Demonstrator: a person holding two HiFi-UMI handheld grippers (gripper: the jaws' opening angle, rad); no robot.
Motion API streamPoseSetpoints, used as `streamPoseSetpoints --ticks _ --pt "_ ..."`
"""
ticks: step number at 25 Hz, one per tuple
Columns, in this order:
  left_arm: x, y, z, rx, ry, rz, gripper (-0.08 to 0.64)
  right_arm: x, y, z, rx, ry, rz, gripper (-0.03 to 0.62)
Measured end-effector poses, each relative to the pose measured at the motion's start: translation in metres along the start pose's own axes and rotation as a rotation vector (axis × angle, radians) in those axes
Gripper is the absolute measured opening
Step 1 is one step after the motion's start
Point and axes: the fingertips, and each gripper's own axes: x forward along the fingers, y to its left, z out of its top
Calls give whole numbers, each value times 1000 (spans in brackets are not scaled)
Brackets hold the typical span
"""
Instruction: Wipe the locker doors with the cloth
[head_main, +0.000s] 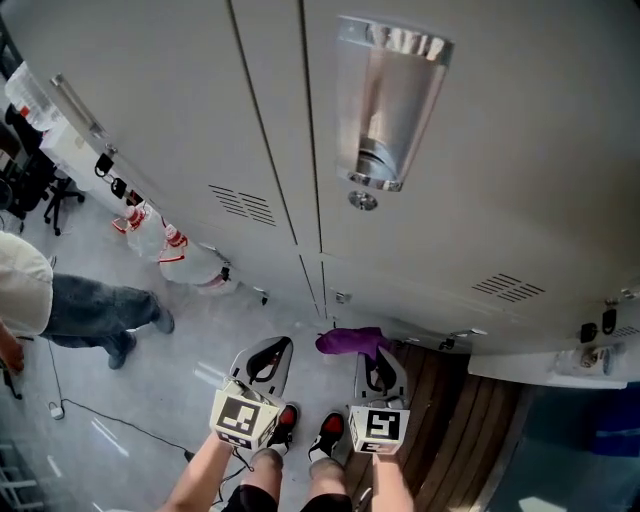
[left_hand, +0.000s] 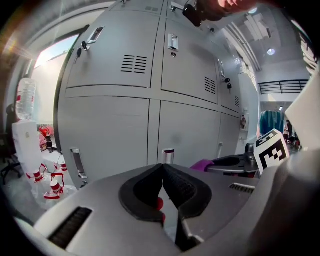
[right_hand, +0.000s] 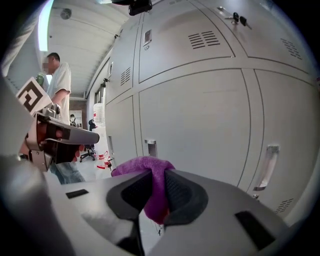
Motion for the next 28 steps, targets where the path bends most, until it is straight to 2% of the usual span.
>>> streamPoseSetpoints --ticks 8,16,22,28 --pt "15 35 -29 -9 -9 62 23 58 17 -26 3 3 46 67" --pt "33 53 -50 -12 -18 75 23 96 13 -37 4 -14 43 67" --pt "38 55 -52 -9 -22 69 23 102 6 -37 -1 -22 30 67" --pt "42 46 -46 3 -20 44 23 87 -23 -44 30 0 -40 67"
